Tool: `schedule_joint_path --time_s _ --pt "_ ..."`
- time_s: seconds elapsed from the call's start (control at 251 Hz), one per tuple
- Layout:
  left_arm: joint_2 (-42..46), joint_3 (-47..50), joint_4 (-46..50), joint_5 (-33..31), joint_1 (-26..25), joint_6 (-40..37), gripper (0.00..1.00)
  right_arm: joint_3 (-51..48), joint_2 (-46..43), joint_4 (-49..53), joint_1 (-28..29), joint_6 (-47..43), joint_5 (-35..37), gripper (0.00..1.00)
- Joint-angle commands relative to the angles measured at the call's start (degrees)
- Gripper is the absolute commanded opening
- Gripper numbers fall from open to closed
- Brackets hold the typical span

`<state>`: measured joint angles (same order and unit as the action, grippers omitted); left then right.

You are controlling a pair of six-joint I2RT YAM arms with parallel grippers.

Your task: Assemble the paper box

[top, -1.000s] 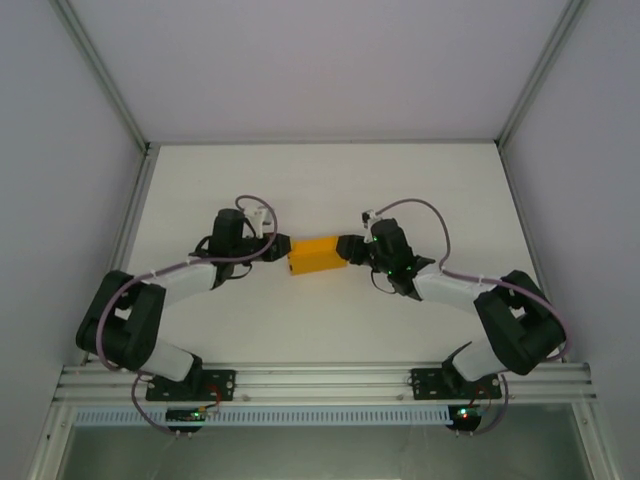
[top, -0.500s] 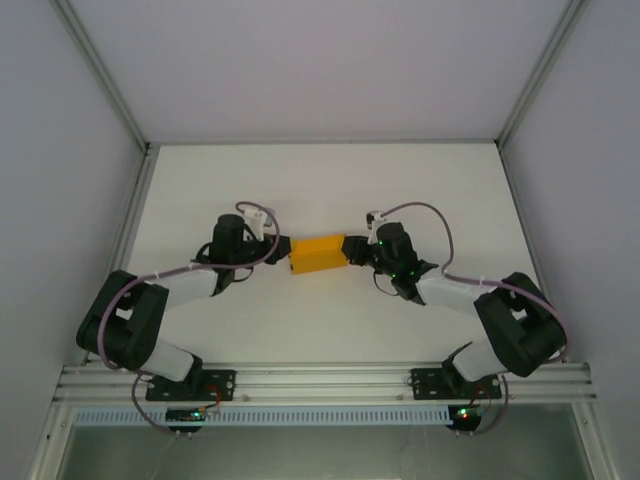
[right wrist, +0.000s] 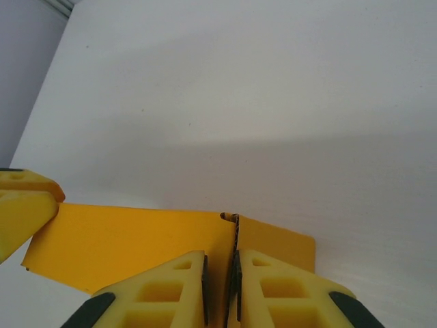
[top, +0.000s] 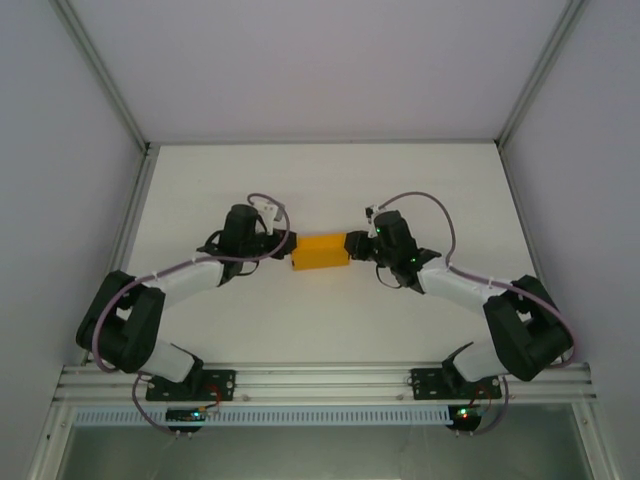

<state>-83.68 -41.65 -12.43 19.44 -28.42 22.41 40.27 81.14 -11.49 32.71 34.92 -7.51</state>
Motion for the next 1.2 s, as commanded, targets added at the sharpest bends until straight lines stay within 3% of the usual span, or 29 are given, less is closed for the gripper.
schedule_joint_path --time_s 0.0,0.052,0.152,0.2,0.259,0.351,0.475,0.591,0.651,0.822,0.95,1.014,1.193 --pt "0.22 -2.66 10.62 -2.91 -0.60 -1.98 0.35 0.98 1.52 11.23 0.27 -1.73 0.20 0.21" --pt "0.90 -4.18 12.22 -3.27 -0.66 -2.14 0.41 1.90 1.48 11.02 0.15 -1.77 0.84 0.30" --pt "1.67 -7.66 15.20 -5.89 -0.58 -1.81 0.68 4.66 1.41 10.67 -0.56 -2.17 0.39 0.35" --pt "1.67 -9.64 17.27 -7.52 -0.53 -2.02 0.86 6.12 1.36 10.90 -0.72 -2.85 0.32 0.42" --pt "1.59 -11.85 19.31 -10.40 -0.57 -1.58 1.00 7.85 1.30 11.45 -1.11 -3.32 0.84 0.52" --pt "1.64 -13.49 20.02 -10.69 -0.45 -2.22 1.00 10.18 1.25 11.76 -1.69 -4.36 1.03 0.59" --pt "2.86 -15.03 22.57 -13.20 -0.38 -2.63 0.99 12.10 0.83 11.45 -2.77 -8.92 -2.80 0.99" --pt "5.27 -15.33 25.35 -15.15 0.80 -2.59 1.00 13.75 0.18 11.33 -3.84 -29.53 -18.41 0.99" --pt "6.84 -14.75 26.38 -15.36 2.07 -2.31 0.99 16.45 0.11 18.90 -2.41 -45.70 -23.40 0.99" --pt "12.08 -9.75 27.90 -17.44 6.77 0.04 1.00 25.30 5.59 38.63 3.79 -75.67 -13.01 0.99" --pt "15.47 -6.04 29.58 -20.77 8.27 1.27 1.00 34.40 12.56 49.04 4.12 -85.04 -13.11 0.99" --pt "16.99 -4.50 30.19 -21.66 8.71 1.37 1.00 39.61 16.57 54.91 4.64 -89.67 -9.72 0.99" --pt "20.88 -1.13 30.69 -23.28 10.03 2.17 1.00 51.35 28.04 64.46 6.64 -91.75 -2.42 0.96"
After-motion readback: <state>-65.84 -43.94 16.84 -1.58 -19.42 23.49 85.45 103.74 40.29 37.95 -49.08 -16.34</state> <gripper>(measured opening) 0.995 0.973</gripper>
